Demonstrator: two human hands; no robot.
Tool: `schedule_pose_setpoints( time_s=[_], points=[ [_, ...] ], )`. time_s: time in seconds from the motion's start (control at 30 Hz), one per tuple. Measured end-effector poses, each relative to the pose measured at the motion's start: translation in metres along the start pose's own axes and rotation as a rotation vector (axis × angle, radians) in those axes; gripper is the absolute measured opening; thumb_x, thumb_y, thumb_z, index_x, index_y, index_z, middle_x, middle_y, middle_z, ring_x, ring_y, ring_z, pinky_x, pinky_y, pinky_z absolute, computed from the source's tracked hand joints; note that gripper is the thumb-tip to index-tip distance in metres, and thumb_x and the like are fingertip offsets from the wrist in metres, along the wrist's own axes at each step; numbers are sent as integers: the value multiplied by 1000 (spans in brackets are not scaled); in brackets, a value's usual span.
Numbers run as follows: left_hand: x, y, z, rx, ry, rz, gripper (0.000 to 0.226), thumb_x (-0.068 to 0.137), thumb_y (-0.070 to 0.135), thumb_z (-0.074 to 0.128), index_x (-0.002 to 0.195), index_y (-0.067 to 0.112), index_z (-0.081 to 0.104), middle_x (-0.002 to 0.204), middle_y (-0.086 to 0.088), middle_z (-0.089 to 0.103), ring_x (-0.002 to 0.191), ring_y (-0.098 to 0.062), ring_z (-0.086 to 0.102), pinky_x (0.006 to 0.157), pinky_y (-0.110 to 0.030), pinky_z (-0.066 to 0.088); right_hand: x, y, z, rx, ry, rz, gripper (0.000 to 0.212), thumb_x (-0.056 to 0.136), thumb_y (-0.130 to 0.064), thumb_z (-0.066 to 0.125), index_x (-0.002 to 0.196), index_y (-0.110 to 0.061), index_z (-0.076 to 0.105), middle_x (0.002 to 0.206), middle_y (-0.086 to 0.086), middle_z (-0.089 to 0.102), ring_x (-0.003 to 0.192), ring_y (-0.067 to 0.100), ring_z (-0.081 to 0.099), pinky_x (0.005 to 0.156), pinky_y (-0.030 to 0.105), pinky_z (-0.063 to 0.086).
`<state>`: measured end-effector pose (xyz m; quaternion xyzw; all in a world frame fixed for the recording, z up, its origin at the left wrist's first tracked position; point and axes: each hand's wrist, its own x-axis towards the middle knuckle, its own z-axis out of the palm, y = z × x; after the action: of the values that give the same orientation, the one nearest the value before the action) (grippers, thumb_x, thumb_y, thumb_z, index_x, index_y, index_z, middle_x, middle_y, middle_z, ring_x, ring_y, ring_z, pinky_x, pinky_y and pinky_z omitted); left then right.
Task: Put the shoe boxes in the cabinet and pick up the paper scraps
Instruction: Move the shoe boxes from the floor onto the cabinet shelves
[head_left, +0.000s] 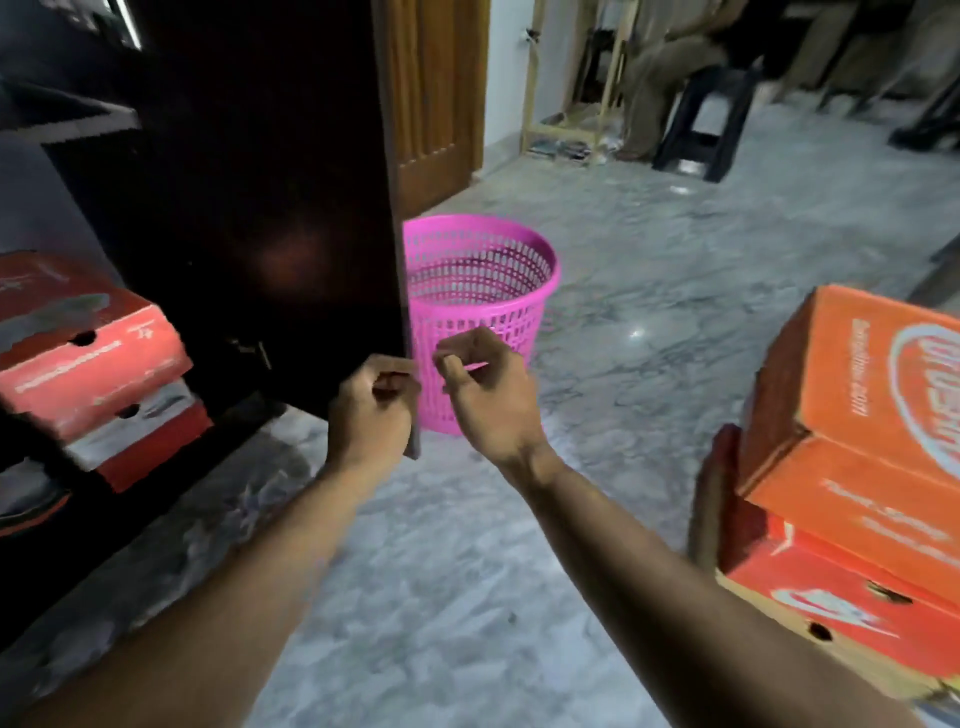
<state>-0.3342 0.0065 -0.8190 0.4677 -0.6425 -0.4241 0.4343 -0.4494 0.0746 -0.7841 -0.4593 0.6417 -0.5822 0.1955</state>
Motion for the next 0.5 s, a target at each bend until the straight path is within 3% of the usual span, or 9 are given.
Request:
schedule_pose_setpoints(
  time_s=[0.07,0.17,0.27,0.33,0.43,0.5],
  points=[
    [-5,25,38,-6,-94,30,15,78,26,66,81,41,69,85,-4,75,83,-35,74,72,-45,60,-1,1,-44,-30,111,4,12,83,-28,63,86,-19,70,79,-12,71,72,-3,65,73,16,51],
    [-15,59,97,-72,-208,81,17,84,22,69,80,39,70,83,1,73,83,-33,72,79,-51,61,-4,-5,-109,-92,262,37,17,83,-32,63,90,-20,72,87,-10,75,74,-1,67,73,19,53],
    [-34,93,158,-119,-358,48,29,94,7,65,83,33,64,83,2,69,82,-31,70,71,-35,57,-10,-11,-174,-177,397,33,10,87,-29,66,94,-24,71,94,-6,75,77,1,68,72,22,54],
    [-49,117,196,-117,-480,-11,6,88,29,69,86,33,66,90,3,73,89,-27,74,73,-34,57,-18,-19,-220,-262,500,23,15,88,-34,65,98,-25,71,99,-3,74,85,8,70,77,29,57],
    [-68,143,240,-73,-669,-168,33,76,57,70,100,34,66,117,3,72,109,-26,70,95,-46,58,-34,-21,-285,-387,683,37,29,83,-40,59,101,-23,73,104,0,72,100,18,67,92,38,53],
    [-87,158,266,-17,-814,-283,48,85,64,65,123,35,61,133,4,60,117,-27,61,94,-45,56,-50,-16,-329,-454,830,144,39,79,-45,56,106,-23,75,110,6,71,110,26,63,100,43,49]
  ],
)
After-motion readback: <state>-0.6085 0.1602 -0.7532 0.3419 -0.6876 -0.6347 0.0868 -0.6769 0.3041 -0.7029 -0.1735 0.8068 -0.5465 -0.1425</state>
